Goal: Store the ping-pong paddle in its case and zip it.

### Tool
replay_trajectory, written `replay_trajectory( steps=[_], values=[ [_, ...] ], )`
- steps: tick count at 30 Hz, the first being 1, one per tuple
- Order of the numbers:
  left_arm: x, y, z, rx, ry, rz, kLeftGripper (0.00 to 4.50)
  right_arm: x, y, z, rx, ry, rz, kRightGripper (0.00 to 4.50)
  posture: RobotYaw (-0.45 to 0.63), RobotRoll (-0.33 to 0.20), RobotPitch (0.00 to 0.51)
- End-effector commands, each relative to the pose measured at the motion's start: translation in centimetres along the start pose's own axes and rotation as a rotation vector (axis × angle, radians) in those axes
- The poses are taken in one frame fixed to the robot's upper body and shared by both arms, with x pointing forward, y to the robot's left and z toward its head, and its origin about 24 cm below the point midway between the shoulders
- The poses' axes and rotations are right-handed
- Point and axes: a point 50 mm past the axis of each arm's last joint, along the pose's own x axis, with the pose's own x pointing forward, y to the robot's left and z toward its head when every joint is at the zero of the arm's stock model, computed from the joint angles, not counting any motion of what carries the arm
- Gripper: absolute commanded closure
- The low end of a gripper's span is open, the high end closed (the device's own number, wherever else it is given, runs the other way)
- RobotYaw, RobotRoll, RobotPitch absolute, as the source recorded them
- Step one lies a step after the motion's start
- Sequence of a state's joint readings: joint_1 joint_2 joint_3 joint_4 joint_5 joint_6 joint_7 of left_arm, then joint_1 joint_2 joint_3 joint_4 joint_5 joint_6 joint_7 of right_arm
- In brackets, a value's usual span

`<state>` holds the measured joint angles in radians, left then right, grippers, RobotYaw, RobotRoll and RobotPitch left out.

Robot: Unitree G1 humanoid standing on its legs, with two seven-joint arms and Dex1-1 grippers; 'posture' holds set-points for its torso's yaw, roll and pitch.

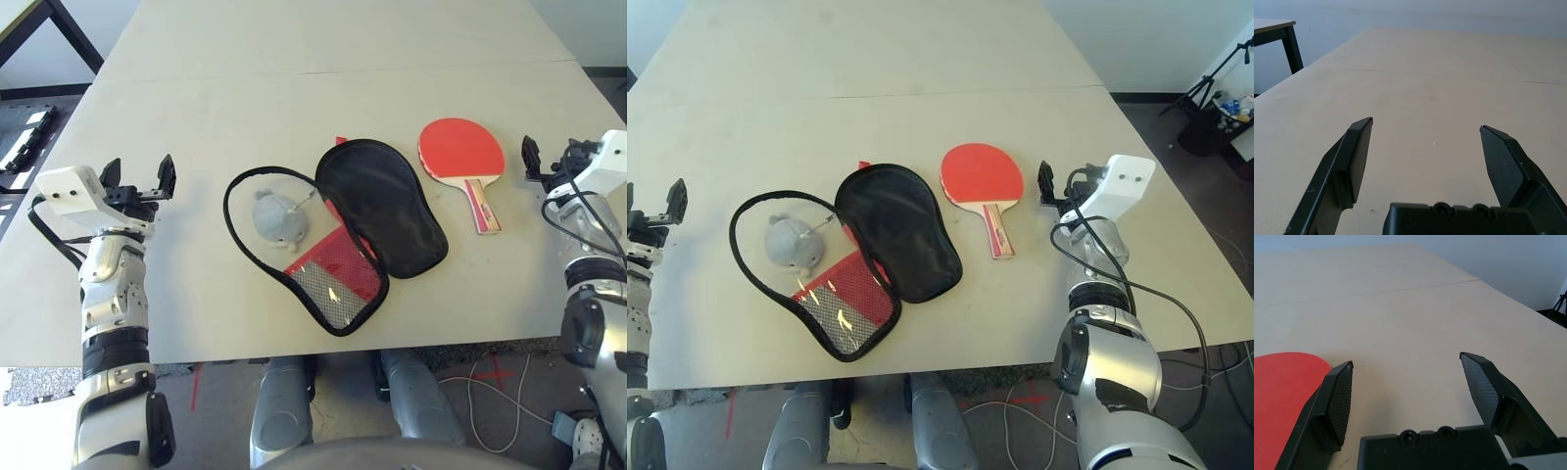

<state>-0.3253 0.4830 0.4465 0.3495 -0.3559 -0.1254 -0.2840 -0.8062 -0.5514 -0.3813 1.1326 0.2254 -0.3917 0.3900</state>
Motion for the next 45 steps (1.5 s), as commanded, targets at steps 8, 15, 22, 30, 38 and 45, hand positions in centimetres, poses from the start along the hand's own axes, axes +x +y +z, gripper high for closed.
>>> replay_trajectory(
  steps=[8, 15, 22, 30, 38, 45],
  values=[
    [0.2, 0.2, 0.2, -0.033, 0.008, 0.023, 0.00, -0.2, -0.5, 0.1, 0.004, -0.004, -0.017, 0.01, -0.03, 0.000, 0.222],
    [3.2, -1.2, 5.9, -0.018, -0.081, -0.208, 0.00, -0.3, -0.3, -0.3, 0.006, 0.000, -0.007, 0.01, -0.02, 0.000, 0.227],
    [2.9, -6.9, 9.3, -0.052, -0.031, -0.640, 0.00, -0.2, -0.2, -0.6, 0.034, 0.039, 0.015, 0.01, -0.02, 0.000, 0.220],
    [-1.0, -12.7, 8.2, -0.073, 0.155, -1.080, 0.00, 0.5, 0.2, 0.5, 0.107, 0.103, 0.095, 0.01, -0.04, 0.000, 0.216],
    [-1.3, -13.9, 6.9, -0.084, 0.184, -1.124, 0.00, 0.3, 2.2, 5.1, 0.067, 0.285, 0.147, 0.01, -0.08, 0.000, 0.215],
    [-1.5, -15.2, 6.0, -0.079, 0.188, -1.154, 0.00, -2.2, 6.1, 7.8, -0.049, 0.576, 0.181, 0.01, -0.10, 0.000, 0.217]
  ],
)
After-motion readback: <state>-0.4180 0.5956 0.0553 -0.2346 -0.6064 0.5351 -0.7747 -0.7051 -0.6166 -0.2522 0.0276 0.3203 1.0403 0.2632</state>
